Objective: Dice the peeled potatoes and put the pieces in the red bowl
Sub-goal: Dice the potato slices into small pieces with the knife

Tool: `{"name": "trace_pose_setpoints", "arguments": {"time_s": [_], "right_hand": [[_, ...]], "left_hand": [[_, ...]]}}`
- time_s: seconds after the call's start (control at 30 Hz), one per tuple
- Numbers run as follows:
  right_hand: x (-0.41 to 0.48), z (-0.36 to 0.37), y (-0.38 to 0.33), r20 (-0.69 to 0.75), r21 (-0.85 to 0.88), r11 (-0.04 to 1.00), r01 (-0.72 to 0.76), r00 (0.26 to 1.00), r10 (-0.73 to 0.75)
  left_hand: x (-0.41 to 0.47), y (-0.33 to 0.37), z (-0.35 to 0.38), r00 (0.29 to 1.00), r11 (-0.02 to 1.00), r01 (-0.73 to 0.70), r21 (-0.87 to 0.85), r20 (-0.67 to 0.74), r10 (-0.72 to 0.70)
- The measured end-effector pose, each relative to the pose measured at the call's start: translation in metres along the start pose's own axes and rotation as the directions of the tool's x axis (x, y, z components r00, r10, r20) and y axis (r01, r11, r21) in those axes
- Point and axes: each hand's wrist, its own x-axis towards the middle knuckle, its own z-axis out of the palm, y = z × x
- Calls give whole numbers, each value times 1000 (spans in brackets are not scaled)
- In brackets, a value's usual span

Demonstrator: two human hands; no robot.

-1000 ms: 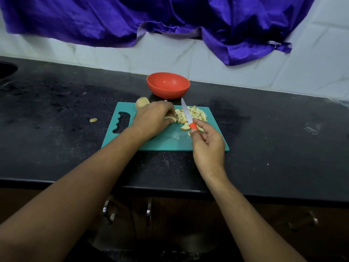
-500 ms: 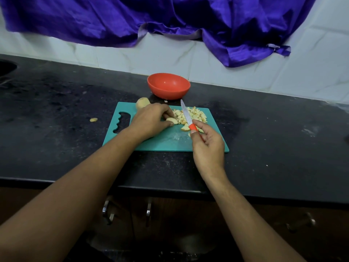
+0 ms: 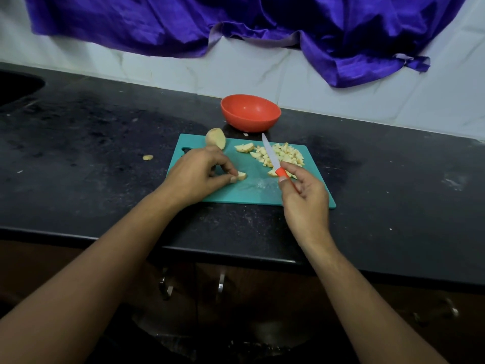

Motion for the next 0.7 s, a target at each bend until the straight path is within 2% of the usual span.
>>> {"name": "trace_pose_setpoints", "arguments": {"time_s": [0.07, 0.17, 0.3, 0.47, 0.57, 0.7], "right_hand": [[0, 0, 0, 6, -32, 999, 14, 1000, -14], [-2, 1, 1, 16, -112, 993, 43, 999, -41], [-5, 3, -1, 62, -268, 956, 117, 993, -104], [-15, 7, -12, 220, -571, 755, 323, 946, -238], [-17, 9, -15, 257, -634, 687, 354, 935, -245], [-19, 13, -18, 291, -655, 646, 391, 920, -262]], "left_hand": [[1, 1, 1, 1000, 1000, 15, 23, -21, -14], [5, 5, 3, 998, 994, 57, 93, 26, -60], [6, 7, 5, 994, 992, 107, 73, 0, -107], [4, 3, 6, 991, 990, 127, 62, -45, -124], [4, -2, 3, 988, 988, 153, -8, -18, -154], [5, -3, 3, 987, 987, 160, -30, 6, -160]]}}
